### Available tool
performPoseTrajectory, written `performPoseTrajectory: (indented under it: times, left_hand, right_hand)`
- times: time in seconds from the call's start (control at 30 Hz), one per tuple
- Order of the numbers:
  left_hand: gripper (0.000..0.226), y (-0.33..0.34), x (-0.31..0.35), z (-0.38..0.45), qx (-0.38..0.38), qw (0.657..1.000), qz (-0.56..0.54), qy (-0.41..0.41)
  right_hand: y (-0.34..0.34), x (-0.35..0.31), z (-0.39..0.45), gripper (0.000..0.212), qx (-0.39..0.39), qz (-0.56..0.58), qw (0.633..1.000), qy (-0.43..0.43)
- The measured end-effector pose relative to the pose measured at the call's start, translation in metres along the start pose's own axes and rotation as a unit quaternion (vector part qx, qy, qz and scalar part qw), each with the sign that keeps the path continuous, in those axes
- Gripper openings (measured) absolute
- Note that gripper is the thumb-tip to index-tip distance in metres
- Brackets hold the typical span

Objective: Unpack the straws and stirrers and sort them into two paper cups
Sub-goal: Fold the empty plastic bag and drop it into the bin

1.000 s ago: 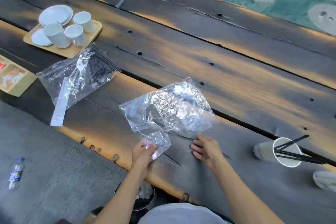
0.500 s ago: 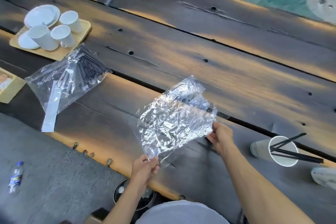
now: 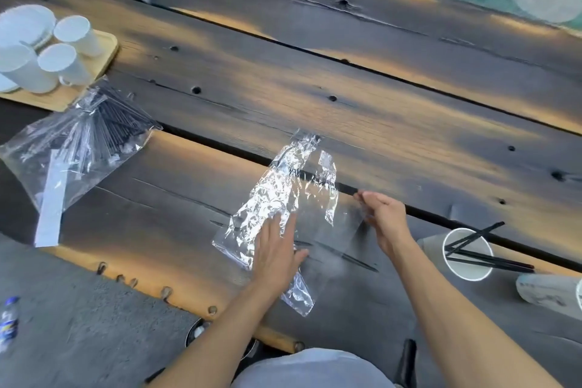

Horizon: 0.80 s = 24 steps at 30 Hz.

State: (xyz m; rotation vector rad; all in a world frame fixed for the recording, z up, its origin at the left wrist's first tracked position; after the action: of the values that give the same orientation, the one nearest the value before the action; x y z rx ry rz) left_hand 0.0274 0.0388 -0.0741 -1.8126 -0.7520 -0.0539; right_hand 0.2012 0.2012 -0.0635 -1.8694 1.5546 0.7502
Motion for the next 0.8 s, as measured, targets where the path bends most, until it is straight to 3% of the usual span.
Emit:
performPoseTrajectory:
  times: [0.07,0.13,0.37,0.53,0.6,0.63,0.67,0.73,0.8]
  left_hand:
    - [0.094,0.015,0.011,0.014,-0.066,0.997,0.048,0.017]
    - [0.097,0.027,0.015,0.020,-0.087,0.991,0.095,0.037]
    - [0.094,0.036,0.019,0.034,-0.043,0.993,0.111,0.023]
    - [0.077,0.032,0.020,0.043,0.003,0.999,0.040,0.019]
    - [0.058,0.027,0.015,0.048,0.014,0.993,-0.120,-0.015]
    - [0.050,0.023,0.010,0.051,0.010,0.963,-0.263,-0.052]
    - [0.045,0.018,0.003,0.050,0.005,0.902,-0.417,-0.107]
    - [0.039,0.005,-0.014,0.046,0.000,0.731,-0.654,-0.196]
    - [0.044,-0.014,-0.036,0.041,-0.008,0.586,-0.774,-0.241]
  right_hand:
    - [0.000,-0.008,-0.011,0.015,-0.019,-0.001,0.999,-0.042]
    - [0.000,-0.015,-0.026,0.017,-0.045,-0.027,0.994,-0.093]
    - [0.007,-0.011,-0.054,0.011,-0.179,-0.218,0.934,-0.219]
    - [0.001,0.001,-0.062,0.014,-0.136,-0.394,0.833,-0.364]
    - [-0.002,0.005,-0.062,0.017,-0.118,-0.426,0.817,-0.370]
    - [-0.004,0.006,-0.062,0.017,-0.109,-0.437,0.812,-0.370]
    - [-0.006,0.008,-0.062,0.019,-0.104,-0.443,0.808,-0.375]
    - [-0.010,0.013,-0.060,0.025,-0.104,-0.455,0.806,-0.364]
    - [-0.015,0.023,-0.055,0.029,-0.119,-0.467,0.816,-0.320]
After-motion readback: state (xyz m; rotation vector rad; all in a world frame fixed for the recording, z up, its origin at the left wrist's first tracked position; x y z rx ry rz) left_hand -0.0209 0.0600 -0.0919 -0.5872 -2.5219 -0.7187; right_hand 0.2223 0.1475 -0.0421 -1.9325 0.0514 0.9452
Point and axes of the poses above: each hand's wrist, its own z-axis towards the middle knuckle, its own y-axis out of the palm, x = y × z, the point moved 5 cm from there along z, towards the middle knuckle, and after that the axes turned 1 degree about y, right-handed, at the moved point
